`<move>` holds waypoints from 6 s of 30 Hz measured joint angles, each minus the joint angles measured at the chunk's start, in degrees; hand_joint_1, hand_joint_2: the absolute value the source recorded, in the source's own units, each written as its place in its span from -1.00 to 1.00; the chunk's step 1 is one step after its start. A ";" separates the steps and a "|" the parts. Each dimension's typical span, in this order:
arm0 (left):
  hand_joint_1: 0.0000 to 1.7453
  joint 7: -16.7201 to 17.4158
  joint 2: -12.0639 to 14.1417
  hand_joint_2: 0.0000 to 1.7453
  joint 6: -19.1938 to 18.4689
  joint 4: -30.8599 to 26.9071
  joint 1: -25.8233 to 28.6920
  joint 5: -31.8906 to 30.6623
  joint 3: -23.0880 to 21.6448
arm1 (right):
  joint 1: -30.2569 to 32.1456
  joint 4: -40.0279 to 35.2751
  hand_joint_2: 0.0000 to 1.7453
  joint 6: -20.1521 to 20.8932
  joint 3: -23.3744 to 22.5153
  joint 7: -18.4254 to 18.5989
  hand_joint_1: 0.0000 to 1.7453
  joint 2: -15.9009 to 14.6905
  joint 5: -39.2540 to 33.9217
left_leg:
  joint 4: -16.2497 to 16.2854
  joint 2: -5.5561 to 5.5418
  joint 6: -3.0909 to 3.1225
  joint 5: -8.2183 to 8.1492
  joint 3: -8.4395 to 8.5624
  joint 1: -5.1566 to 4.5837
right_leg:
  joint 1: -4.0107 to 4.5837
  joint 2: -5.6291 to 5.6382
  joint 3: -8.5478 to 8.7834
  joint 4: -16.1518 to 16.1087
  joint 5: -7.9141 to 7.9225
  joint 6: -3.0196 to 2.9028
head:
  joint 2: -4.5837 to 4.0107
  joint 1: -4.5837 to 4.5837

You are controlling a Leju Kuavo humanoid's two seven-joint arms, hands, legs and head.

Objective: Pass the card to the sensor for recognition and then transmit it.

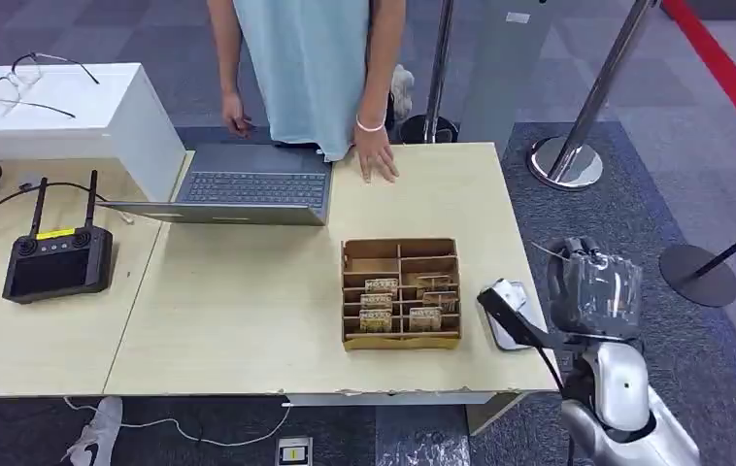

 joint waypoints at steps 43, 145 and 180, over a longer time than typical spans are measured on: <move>-1.00 1.38 0.13 1.00 -0.92 0.00 -0.25 -0.85 -1.66 | -2.90 30.50 1.00 -7.61 6.03 -3.76 1.00 6.71 -4.50 | 0.00 0.01 0.00 0.00 0.02 0.04 | 0.04 0.01 0.01 0.01 -0.01 -0.01 | 0.00 0.00; -1.00 1.16 0.31 1.00 -0.33 0.00 0.06 -0.17 -1.66 | 3.32 20.70 1.00 -8.28 0.70 -2.53 1.00 9.62 6.14 | 0.02 0.09 0.03 0.04 0.33 0.04 | 0.01 0.04 0.41 -0.16 0.17 0.21 | 0.00 0.00; -1.00 -4.83 -0.98 1.00 2.14 0.00 0.04 1.46 -0.50 | -9.72 4.57 1.00 -3.08 8.42 -5.31 1.00 10.19 9.64 | 0.01 0.05 0.03 0.04 -0.01 0.06 | 0.04 0.04 0.10 -0.11 0.14 0.19 | 0.00 0.00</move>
